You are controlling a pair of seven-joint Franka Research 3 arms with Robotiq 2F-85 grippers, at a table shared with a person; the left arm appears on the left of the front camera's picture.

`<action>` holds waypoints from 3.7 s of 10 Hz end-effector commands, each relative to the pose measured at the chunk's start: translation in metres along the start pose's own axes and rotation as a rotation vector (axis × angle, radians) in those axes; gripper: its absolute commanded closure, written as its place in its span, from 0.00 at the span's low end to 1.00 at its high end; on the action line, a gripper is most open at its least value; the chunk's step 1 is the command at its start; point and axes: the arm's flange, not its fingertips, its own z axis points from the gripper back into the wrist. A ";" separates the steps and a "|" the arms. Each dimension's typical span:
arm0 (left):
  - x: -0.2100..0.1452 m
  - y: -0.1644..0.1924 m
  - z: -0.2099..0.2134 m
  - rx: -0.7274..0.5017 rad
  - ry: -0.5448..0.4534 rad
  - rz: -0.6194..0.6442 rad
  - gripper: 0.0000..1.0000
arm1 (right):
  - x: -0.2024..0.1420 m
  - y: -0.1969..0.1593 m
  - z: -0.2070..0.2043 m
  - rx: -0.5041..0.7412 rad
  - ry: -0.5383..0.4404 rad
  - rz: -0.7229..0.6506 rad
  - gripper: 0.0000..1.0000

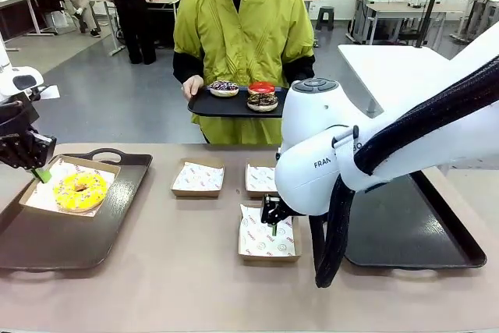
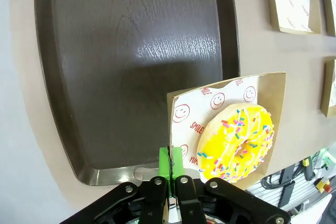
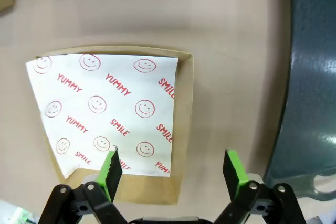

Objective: Individually package the donuts and arrange them on the tray.
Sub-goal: Place the picked Paper togo box on the Handle tray while simultaneously picking up another Paper togo box from the table with the other hand.

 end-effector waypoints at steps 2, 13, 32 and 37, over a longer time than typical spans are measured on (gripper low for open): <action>0.001 0.001 0.003 -0.003 0.002 -0.003 0.99 | 0.005 0.004 -0.004 0.006 0.027 0.013 0.00; -0.017 -0.013 -0.056 0.090 0.061 0.080 0.99 | 0.010 -0.006 -0.018 0.022 -0.062 -0.091 0.00; 0.001 -0.008 -0.079 0.093 0.100 0.066 0.00 | 0.012 -0.009 -0.026 0.034 -0.031 -0.090 1.00; 0.002 -0.005 -0.074 0.045 0.121 0.063 0.00 | 0.014 -0.008 -0.025 0.017 -0.021 -0.138 1.00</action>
